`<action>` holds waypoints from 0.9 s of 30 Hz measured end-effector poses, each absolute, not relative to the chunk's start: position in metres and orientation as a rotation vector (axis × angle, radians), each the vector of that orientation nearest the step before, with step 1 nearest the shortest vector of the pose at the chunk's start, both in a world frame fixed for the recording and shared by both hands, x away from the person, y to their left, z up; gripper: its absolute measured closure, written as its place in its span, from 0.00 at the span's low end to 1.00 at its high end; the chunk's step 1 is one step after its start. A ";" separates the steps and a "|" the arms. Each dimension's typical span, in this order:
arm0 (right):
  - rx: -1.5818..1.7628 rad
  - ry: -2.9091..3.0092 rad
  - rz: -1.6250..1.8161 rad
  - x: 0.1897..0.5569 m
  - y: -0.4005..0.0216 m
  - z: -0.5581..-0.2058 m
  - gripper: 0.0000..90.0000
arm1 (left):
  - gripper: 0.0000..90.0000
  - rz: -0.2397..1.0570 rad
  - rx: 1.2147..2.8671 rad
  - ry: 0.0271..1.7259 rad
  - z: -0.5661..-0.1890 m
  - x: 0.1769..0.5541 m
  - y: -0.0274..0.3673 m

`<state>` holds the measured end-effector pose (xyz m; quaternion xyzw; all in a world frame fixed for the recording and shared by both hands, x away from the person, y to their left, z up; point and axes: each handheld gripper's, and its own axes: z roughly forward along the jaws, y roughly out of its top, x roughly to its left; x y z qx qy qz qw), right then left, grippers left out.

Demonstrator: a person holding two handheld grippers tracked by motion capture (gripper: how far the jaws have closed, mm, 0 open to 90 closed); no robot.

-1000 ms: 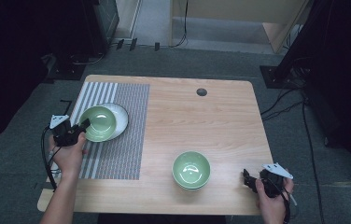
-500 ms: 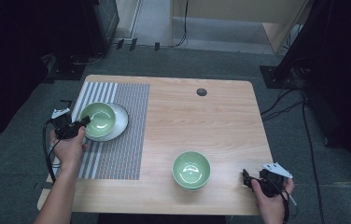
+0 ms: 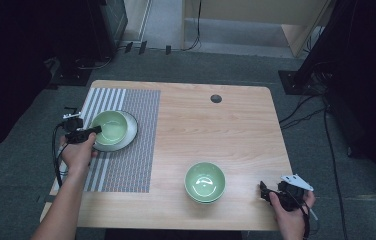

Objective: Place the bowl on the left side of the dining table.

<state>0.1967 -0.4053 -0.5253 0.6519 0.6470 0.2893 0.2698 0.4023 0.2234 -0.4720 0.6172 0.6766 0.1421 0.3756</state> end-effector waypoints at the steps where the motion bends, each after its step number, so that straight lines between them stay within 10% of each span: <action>1: 1.756 1.744 0.780 0.197 -0.405 -0.525 0.11 | 0.94 0.353 1.578 1.738 -0.472 0.403 0.224; 19: 1.776 1.739 0.760 0.199 -0.406 -0.526 0.03 | 0.87 0.274 1.555 1.844 -0.474 0.424 0.231; 27: 1.775 1.742 0.757 0.199 -0.406 -0.526 0.02 | 0.46 0.293 1.552 1.755 -0.467 0.422 0.229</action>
